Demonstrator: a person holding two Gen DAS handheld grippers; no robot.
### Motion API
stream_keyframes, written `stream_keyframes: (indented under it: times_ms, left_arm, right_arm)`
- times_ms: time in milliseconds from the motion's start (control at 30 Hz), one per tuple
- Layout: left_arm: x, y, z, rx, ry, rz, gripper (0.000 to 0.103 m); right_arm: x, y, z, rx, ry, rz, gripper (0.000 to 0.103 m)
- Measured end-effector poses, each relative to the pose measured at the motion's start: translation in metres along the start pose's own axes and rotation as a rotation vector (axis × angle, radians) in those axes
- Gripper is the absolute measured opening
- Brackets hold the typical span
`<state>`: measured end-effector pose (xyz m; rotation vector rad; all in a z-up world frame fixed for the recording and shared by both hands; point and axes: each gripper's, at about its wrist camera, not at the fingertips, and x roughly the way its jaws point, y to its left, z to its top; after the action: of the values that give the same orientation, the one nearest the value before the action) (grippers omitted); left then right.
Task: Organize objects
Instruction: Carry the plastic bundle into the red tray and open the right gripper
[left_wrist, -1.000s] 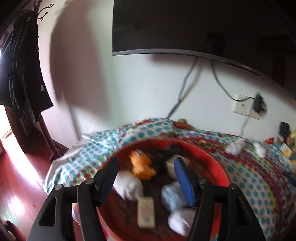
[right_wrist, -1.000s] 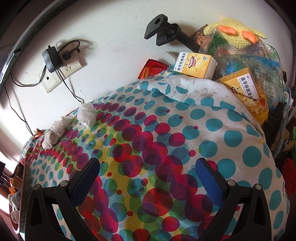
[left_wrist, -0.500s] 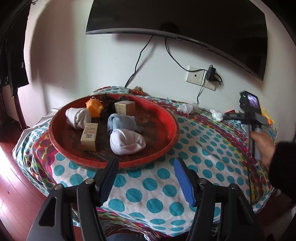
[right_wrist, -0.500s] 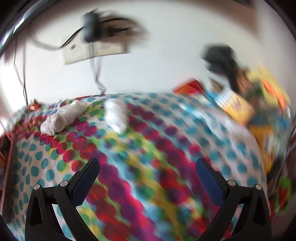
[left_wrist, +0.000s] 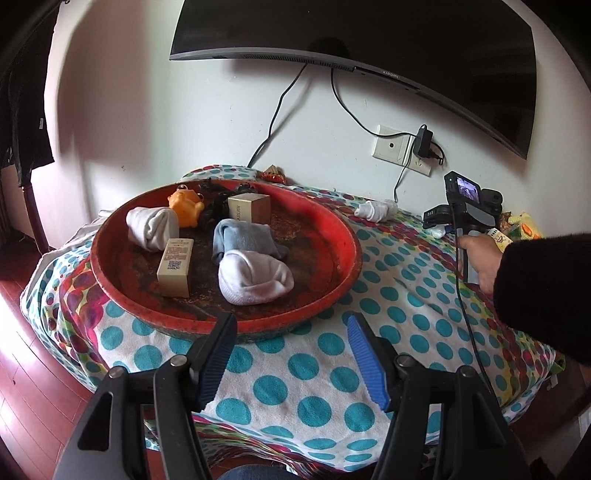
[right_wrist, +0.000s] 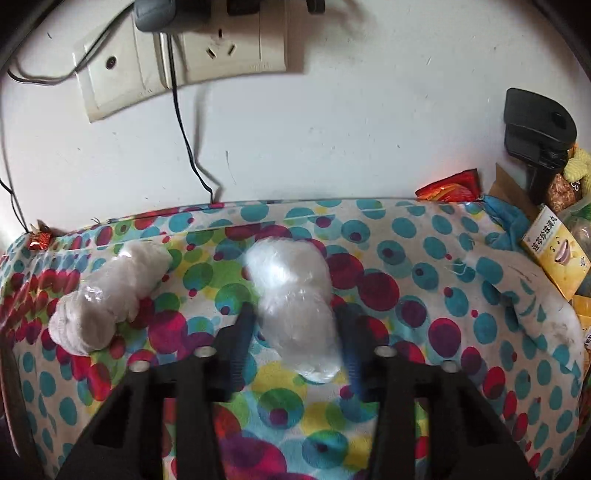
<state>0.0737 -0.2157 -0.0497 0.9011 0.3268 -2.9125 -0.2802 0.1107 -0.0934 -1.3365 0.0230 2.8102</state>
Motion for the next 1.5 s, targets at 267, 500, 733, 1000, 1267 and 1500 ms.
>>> stream_keyframes:
  times_ms: [267,500,733,1000,1267,1500]
  left_arm:
    - [-0.007,-0.003,0.000,-0.006,-0.015,0.009,0.064]
    - [-0.009,-0.010,-0.006,0.001,0.003,0.033,0.064]
    - [-0.019,-0.021,-0.010,0.030,-0.027,0.046,0.064]
    - [-0.034,-0.030,-0.025,0.082,-0.039,0.078,0.064]
    - [-0.039,-0.017,-0.027,0.062,-0.042,0.103,0.064]
    - [-0.037,-0.013,-0.026,0.060,-0.035,0.101,0.064]
  right_arm:
    - [-0.024,0.000,-0.005,-0.026,-0.036,-0.023,0.034]
    - [-0.080,0.015,-0.009,-0.152,-0.099,-0.047,0.035]
    - [-0.169,0.043,-0.017,-0.254,-0.199,0.017,0.036]
    - [-0.221,0.084,-0.036,-0.281,-0.233,0.094,0.036]
    - [-0.230,0.127,-0.054,-0.335,-0.218,0.098,0.036]
    - [-0.245,0.171,-0.063,-0.406,-0.237,0.094,0.037]
